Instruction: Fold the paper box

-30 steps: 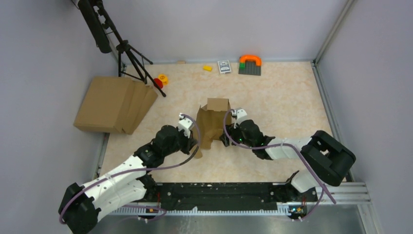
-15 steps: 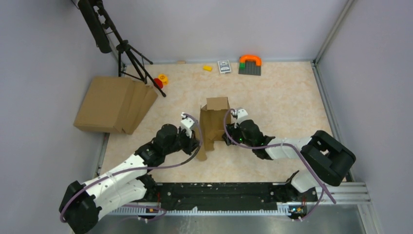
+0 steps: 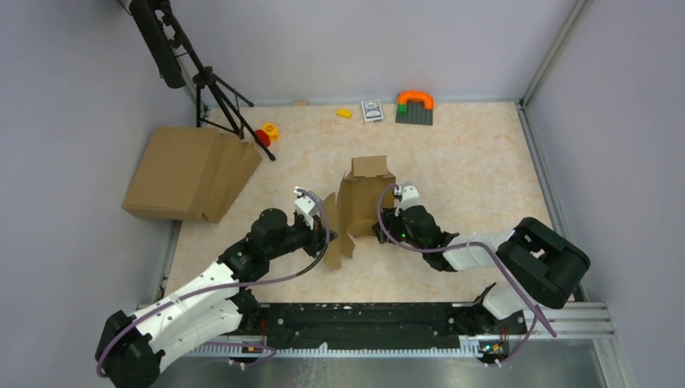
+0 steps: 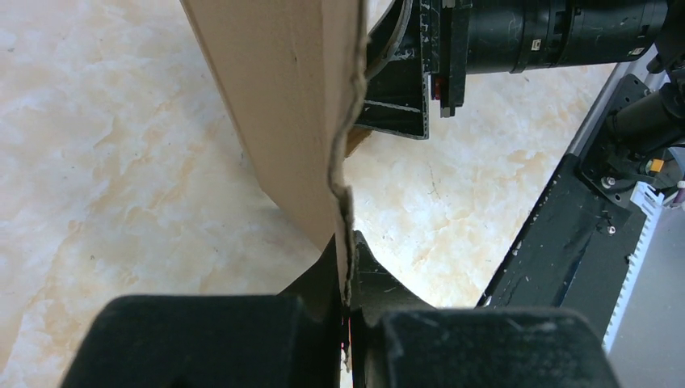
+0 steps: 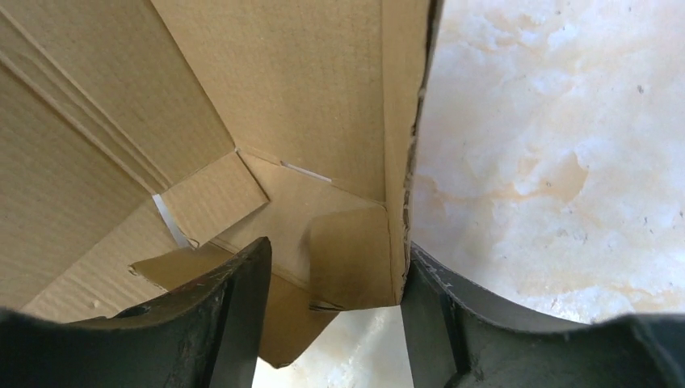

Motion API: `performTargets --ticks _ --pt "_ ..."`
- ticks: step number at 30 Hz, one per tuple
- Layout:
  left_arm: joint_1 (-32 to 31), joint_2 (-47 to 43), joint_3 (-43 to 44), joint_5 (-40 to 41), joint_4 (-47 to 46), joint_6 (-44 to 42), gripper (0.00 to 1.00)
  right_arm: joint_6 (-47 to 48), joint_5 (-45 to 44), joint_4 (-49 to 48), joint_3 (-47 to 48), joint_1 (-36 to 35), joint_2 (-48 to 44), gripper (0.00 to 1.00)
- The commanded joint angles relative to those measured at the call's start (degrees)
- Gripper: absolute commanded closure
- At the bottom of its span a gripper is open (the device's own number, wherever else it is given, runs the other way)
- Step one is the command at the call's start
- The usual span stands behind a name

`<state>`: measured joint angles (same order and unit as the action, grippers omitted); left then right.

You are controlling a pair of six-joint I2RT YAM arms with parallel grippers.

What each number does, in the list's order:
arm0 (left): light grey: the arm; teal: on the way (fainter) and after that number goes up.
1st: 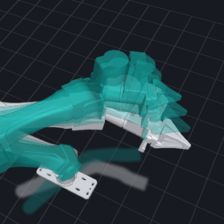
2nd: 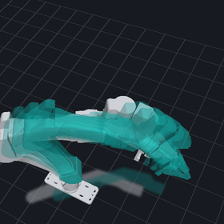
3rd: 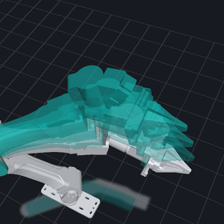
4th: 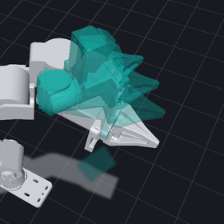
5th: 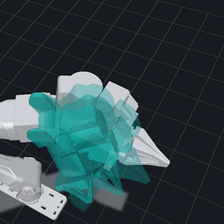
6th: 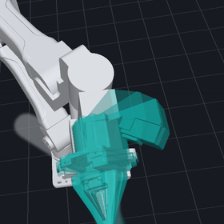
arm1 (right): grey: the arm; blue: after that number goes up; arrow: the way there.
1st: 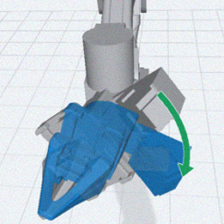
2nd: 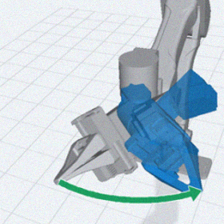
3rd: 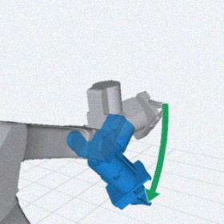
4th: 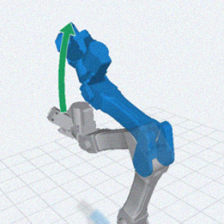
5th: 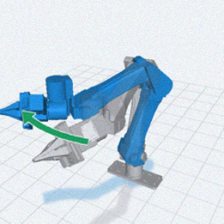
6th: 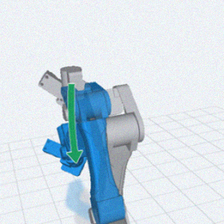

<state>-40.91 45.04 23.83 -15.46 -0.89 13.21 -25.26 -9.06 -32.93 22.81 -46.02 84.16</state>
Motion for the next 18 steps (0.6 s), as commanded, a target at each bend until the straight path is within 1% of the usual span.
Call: performTargets --ticks 1,3,6,9,13,16,18 --pt "0.55 -1.38 -0.32 0.80 -3.77 0.81 1.00 0.25 1.80 -4.27 -0.03 -1.08 -0.78 0.39" --pt "0.54 -0.89 -0.32 0.27 -4.02 0.78 1.00 0.05 1.85 -4.54 -0.66 -1.35 -1.42 0.36" --pt "0.56 0.31 -0.24 -0.68 -3.84 0.55 1.00 -0.45 1.04 -4.85 -1.58 -1.46 -2.63 0.36" --pt "0.56 1.52 -0.49 -2.90 -4.43 0.42 1.00 -0.56 0.62 -4.57 -1.49 -1.52 -2.65 0.43" --pt "0.56 5.27 0.43 -5.96 -2.97 -0.87 1.00 -0.43 -0.03 -3.19 -0.18 -1.98 -1.38 0.47" --pt "0.47 6.26 -0.37 -6.86 -3.99 -0.49 1.00 -1.33 -1.19 -1.72 0.55 -2.51 -0.80 0.48" --pt "0.43 5.60 -1.67 -7.37 -5.42 -0.17 1.00 -3.27 -2.68 -0.88 0.27 -2.98 -0.71 0.53"
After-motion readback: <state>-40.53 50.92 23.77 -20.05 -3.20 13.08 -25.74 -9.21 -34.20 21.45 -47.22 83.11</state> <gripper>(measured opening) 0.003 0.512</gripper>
